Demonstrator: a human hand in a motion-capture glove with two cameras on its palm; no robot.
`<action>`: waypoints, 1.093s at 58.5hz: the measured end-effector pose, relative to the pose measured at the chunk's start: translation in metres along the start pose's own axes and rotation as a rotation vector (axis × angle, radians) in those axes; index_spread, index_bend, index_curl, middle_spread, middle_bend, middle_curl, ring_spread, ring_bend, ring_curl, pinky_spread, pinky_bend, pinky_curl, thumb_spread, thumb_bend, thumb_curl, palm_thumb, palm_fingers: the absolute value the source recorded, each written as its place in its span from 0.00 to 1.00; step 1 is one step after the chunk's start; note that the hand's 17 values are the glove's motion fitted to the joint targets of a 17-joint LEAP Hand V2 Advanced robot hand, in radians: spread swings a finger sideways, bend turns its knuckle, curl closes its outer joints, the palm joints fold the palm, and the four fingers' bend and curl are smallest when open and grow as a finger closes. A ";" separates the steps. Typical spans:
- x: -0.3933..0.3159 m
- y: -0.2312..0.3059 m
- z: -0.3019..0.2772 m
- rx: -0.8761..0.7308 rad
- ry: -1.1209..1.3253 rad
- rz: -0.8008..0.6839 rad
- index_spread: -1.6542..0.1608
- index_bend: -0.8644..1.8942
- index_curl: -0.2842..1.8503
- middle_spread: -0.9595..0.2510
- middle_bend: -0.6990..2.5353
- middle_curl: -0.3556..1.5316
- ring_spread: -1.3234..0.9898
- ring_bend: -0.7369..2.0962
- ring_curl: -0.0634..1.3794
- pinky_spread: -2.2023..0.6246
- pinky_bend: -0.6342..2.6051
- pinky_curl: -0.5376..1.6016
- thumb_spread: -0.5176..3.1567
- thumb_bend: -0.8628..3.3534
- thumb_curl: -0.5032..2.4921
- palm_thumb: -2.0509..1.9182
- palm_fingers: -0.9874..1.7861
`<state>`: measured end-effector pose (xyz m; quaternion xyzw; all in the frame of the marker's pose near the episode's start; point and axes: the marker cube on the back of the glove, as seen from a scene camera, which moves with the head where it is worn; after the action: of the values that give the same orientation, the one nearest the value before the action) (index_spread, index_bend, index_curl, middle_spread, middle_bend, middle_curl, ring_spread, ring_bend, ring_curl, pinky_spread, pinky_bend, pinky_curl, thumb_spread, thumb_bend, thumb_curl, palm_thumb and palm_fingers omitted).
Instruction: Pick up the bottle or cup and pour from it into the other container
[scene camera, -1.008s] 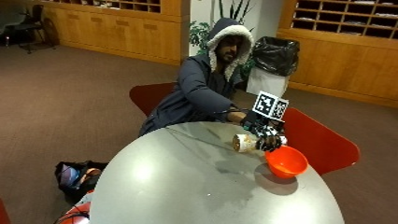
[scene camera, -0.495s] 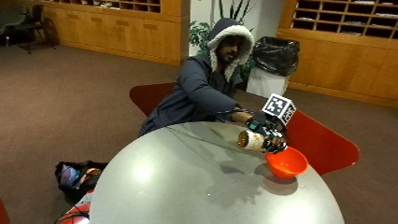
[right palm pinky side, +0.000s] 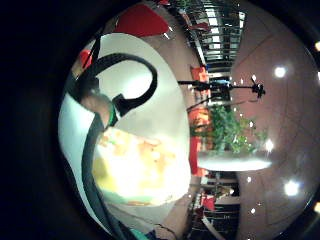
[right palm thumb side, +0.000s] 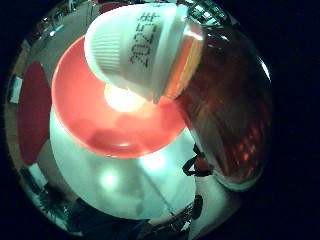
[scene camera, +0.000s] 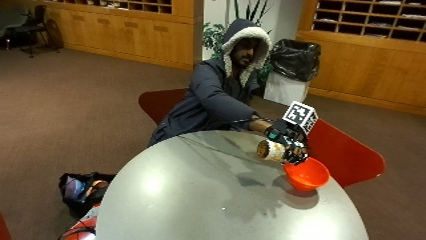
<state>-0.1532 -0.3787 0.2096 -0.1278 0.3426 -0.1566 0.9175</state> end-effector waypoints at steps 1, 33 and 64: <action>0.004 -0.004 0.002 -0.002 0.051 0.074 0.76 0.34 0.22 0.63 0.30 0.45 0.51 0.46 0.36 0.71 0.38 0.42 0.31 0.20 0.38 0.76 0.75; 0.051 0.010 -0.011 0.081 -0.326 0.199 0.76 0.34 0.22 0.63 0.30 0.45 0.51 0.46 0.36 0.71 0.38 0.42 0.31 0.20 0.38 0.76 0.75; 0.095 0.050 0.008 0.185 -0.583 0.273 0.76 0.34 0.22 0.63 0.29 0.45 0.51 0.45 0.36 0.71 0.38 0.42 0.31 0.20 0.38 0.76 0.75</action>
<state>-0.0697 -0.3673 0.1419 -0.0364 0.0639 -0.0197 0.9971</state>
